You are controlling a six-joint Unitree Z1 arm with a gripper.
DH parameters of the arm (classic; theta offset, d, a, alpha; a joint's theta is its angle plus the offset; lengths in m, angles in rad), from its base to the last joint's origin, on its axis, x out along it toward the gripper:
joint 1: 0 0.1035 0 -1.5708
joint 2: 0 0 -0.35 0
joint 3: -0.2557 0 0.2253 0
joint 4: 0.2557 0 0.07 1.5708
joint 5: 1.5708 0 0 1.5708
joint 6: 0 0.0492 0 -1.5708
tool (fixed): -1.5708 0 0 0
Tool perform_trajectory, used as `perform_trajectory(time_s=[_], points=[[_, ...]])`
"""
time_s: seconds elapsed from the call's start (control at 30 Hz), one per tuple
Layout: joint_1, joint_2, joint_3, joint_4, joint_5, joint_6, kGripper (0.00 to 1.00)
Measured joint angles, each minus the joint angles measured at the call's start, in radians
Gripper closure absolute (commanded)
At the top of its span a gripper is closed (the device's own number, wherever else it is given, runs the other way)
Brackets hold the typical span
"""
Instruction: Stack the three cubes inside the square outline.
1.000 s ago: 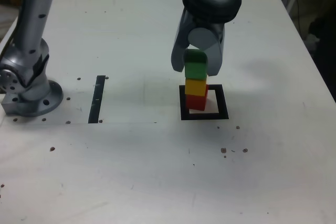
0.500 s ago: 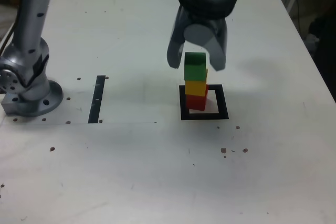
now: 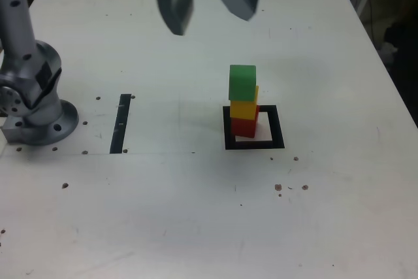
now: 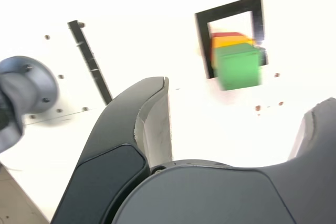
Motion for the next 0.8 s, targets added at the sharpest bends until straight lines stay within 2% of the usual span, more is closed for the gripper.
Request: perform_trajectory(time_s=[0.2,0.43,0.8], points=[[0.069,-0.141,0.194,-0.012,-0.023,0.001,0.01],[0.138,-0.137,0.438,-0.109,-0.03,0.001,0.01],[0.155,-0.114,0.82,-0.466,-0.109,-0.008,0.01]])
